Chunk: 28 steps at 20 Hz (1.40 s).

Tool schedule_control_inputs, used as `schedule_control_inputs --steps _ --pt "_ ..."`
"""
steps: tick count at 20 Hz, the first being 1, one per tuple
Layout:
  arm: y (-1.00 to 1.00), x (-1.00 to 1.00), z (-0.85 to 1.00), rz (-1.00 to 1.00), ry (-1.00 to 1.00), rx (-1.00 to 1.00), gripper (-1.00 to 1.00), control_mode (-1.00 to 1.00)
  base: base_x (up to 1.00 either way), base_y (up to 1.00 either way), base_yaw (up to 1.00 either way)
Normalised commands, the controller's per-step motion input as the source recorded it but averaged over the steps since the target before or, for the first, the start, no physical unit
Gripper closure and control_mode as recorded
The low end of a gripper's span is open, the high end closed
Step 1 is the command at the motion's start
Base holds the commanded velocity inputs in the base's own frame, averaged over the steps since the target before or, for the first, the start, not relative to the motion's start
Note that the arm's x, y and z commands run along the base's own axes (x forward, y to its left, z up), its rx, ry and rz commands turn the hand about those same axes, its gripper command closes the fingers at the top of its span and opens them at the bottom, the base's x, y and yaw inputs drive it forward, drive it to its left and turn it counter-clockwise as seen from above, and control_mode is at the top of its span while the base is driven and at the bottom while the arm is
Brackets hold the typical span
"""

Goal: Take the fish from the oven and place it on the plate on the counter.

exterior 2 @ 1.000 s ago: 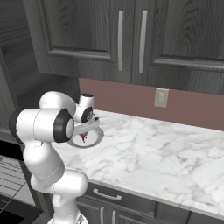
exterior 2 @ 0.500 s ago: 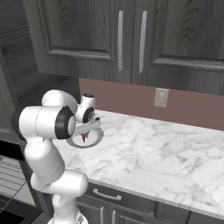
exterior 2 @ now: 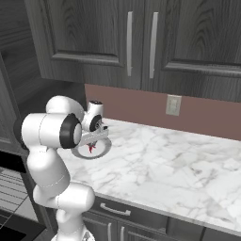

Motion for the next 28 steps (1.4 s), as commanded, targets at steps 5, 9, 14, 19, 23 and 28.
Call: schedule_control_inputs --steps 5,9,14,19,23,28 --pt "0.0 -0.09 0.0 0.0 -0.04 0.0 -1.0 -1.0 0.0 0.0 0.0" --pt "0.0 -0.07 0.0 0.0 0.0 0.0 -1.0 -1.0 0.0 0.0 0.0" --pt "0.0 0.0 0.0 0.0 0.0 0.0 -1.0 -1.0 0.0 0.0 0.0" --pt "-0.15 -0.37 0.22 0.0 -0.14 0.06 -1.0 -1.0 0.0 0.0 0.0" --pt "-0.43 -0.92 0.32 -0.09 -0.21 0.18 -1.0 -1.0 0.0 0.0 0.0" --pt "-0.48 -0.85 0.57 -0.17 -0.09 0.19 -1.0 -1.0 0.0 0.0 0.0"
